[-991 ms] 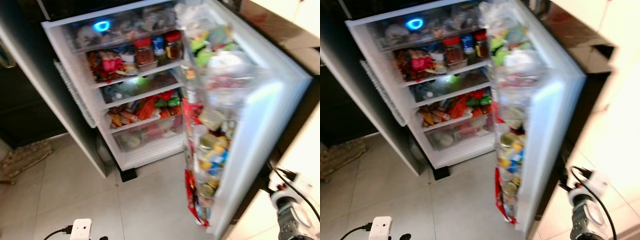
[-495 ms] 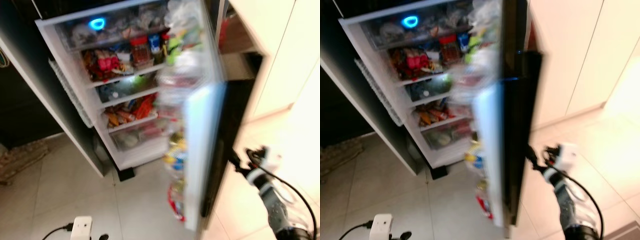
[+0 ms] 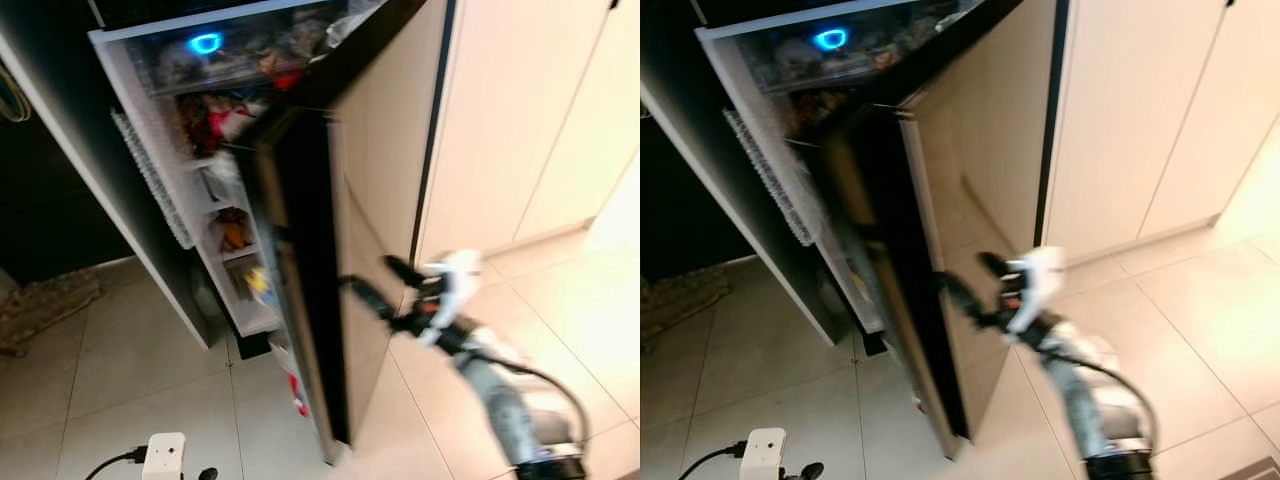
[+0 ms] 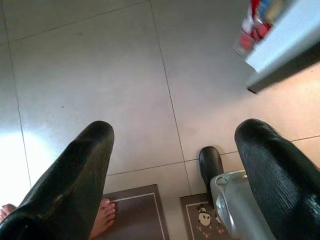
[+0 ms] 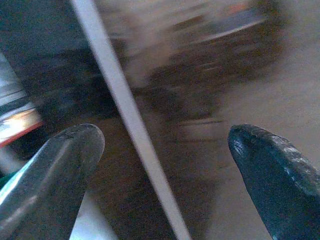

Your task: Restocking fridge

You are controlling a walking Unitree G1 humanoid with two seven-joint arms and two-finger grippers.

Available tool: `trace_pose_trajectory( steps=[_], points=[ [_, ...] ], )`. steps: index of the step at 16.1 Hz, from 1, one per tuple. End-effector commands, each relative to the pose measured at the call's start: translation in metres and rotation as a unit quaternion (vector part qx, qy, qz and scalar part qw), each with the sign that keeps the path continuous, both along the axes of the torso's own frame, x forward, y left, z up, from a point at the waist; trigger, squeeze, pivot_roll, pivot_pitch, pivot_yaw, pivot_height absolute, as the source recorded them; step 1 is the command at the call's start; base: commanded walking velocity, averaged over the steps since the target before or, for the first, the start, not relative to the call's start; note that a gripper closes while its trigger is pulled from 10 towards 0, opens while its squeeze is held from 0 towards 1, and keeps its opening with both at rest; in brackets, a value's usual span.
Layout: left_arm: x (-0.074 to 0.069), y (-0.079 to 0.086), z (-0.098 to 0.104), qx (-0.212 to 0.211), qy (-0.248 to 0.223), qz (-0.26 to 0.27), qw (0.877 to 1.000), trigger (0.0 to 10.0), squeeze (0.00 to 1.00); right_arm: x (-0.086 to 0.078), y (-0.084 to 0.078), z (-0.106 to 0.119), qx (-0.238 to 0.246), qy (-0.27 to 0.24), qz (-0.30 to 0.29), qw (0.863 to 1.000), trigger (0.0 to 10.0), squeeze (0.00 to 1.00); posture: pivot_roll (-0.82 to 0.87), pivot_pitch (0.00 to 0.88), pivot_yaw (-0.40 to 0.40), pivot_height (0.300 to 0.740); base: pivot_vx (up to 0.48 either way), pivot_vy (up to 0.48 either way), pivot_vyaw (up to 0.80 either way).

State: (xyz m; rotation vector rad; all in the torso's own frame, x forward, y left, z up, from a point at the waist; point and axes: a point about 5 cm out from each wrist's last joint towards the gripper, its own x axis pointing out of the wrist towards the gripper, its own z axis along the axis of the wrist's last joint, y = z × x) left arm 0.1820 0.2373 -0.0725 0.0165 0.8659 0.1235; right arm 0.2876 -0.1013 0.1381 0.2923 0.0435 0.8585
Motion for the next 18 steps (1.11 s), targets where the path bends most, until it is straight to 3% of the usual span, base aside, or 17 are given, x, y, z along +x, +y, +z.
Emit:
trace_pose_trajectory(
  steps=[1, 3, 5, 9, 10, 12, 13, 15, 16, 17, 18],
  points=[
    [-0.005, 0.002, -0.002, 0.0, 0.008, 0.012, 1.0, 10.0, 0.0, -0.005, 0.026, 0.01, 0.004, -0.014, 0.055, 0.998, 10.0, 0.0, -0.16, 0.0, 0.085, 0.74, 0.0, 0.0, 0.0],
    [-0.005, 0.002, -0.002, 0.0, 0.007, 0.014, 1.0, 10.0, 0.0, -0.01, 0.043, 0.008, 0.002, -0.013, 0.083, 0.996, 10.0, 0.0, -0.15, 0.0, 0.083, 0.74, 0.0, 0.0, 0.0],
    [-0.005, 0.002, -0.002, -0.001, 0.006, 0.018, 1.0, 10.0, 0.0, -0.01, 0.044, 0.003, -0.009, -0.006, 0.078, 0.997, 10.0, 0.0, -0.14, 0.0, 0.08, 0.74, 0.0, 0.0, 0.0],
    [-0.005, 0.002, -0.002, 0.001, 0.008, 0.016, 1.0, 10.0, 0.0, 0.002, 0.003, -0.007, -0.052, 0.01, -0.016, 0.998, 10.0, 0.0, -0.15, 0.0, 0.082, 0.74, 0.0, 0.0, 0.0],
    [-0.005, 0.003, -0.002, 0.001, 0.008, 0.015, 1.0, 10.0, 0.0, 0.011, -0.018, -0.007, -0.047, 0.018, -0.087, 0.995, 10.0, 0.0, -0.15, 0.0, 0.086, 0.74, 0.0, 0.0, 0.0],
    [-0.005, 0.003, -0.002, 0.001, 0.008, 0.009, 1.0, 10.0, 0.0, 0.027, -0.072, -0.015, -0.041, 0.054, -0.271, 0.96, 10.0, 0.0, -0.16, 0.0, 0.089, 0.74, 0.0, 0.0, 0.0],
    [-0.005, 0.003, -0.002, 0.001, 0.008, 0.009, 1.0, 10.0, 0.0, 0.027, -0.091, -0.021, -0.028, 0.076, -0.322, 0.943, 10.0, 0.0, -0.16, 0.0, 0.085, 0.74, 0.0, 0.0, 0.0],
    [-0.005, 0.003, -0.002, 0.001, 0.008, 0.01, 1.0, 10.0, 0.0, 0.02, -0.123, -0.039, -0.062, 0.1, -0.38, 0.918, 10.0, 0.0, -0.16, 0.0, 0.085, 0.74, 0.0, 0.0, 0.0],
    [-0.005, 0.002, -0.002, 0.002, 0.009, 0.01, 1.0, 10.0, 0.0, 0.006, -0.152, -0.075, -0.094, 0.165, -0.434, 0.881, 10.0, 0.0, -0.15, 0.0, 0.079, 0.74, 0.0, 0.0, 0.0],
    [-0.005, 0.002, -0.002, 0.001, 0.009, 0.011, 1.0, 10.0, 0.0, -0.008, -0.163, -0.102, -0.118, 0.215, -0.452, 0.858, 10.0, 0.0, -0.15, 0.0, 0.077, 0.74, 0.0, 0.0, 0.0],
    [-0.005, 0.002, -0.002, 0.001, 0.009, 0.011, 1.0, 10.0, 0.0, -0.012, -0.165, -0.11, -0.126, 0.23, -0.457, 0.85, 10.0, 0.0, -0.15, 0.0, 0.077, 0.74, 0.0, 0.0, 0.0]
  ],
)
